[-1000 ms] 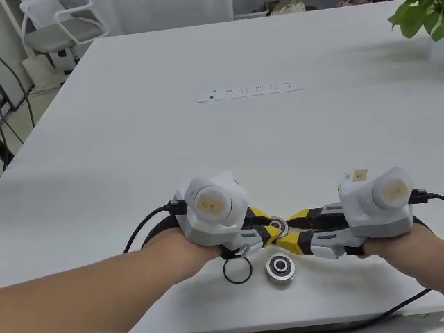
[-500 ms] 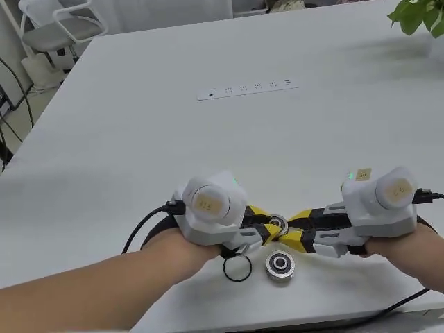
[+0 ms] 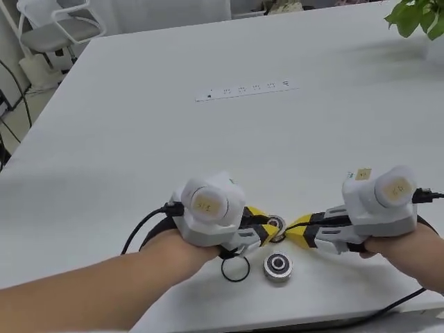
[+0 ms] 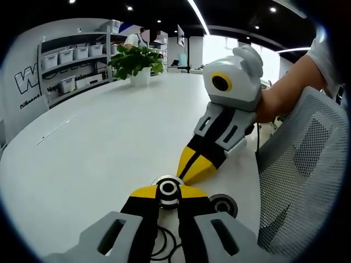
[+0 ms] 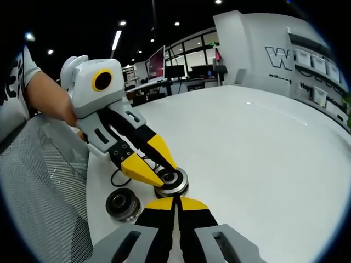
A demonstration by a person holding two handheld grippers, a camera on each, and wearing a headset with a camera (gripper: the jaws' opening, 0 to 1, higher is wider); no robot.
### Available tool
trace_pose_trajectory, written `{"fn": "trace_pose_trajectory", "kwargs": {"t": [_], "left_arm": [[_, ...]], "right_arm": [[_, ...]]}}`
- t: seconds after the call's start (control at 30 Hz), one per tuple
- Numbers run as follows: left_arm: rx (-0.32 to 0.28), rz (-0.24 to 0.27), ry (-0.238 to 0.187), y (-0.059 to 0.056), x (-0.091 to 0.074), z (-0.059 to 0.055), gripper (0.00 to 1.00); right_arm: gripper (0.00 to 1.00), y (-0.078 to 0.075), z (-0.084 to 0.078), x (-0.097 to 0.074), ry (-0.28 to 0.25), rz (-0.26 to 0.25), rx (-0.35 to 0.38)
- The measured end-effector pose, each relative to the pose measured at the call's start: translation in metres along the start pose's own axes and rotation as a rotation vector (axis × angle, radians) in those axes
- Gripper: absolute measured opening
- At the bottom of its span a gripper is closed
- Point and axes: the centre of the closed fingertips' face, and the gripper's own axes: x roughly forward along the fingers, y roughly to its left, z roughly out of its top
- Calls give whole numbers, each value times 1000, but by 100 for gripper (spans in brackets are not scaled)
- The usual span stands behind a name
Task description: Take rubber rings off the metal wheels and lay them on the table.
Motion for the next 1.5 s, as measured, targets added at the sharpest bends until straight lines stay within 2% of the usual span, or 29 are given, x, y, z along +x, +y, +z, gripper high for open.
{"fn": "trace_pose_trajectory", "kwargs": {"t": [0.27, 0.43, 0.67, 0.7, 1.5], "left_arm": [[1, 2, 0, 0, 0, 0, 7], [2, 1, -1, 0, 0, 0, 7], [0, 3, 0, 0, 0, 0, 7], [1, 4, 1, 0, 0, 0, 7], [0, 4, -4, -1, 0, -1, 7]], "right_arm": [[0, -7, 2, -2, -32, -17, 93], [0, -11, 7, -6, -92, -15, 204], [0, -4, 16, -9, -135, 12, 270], [0, -2, 18, -9, -146, 22, 308], [0, 7, 23, -5, -157, 51, 269]]}}
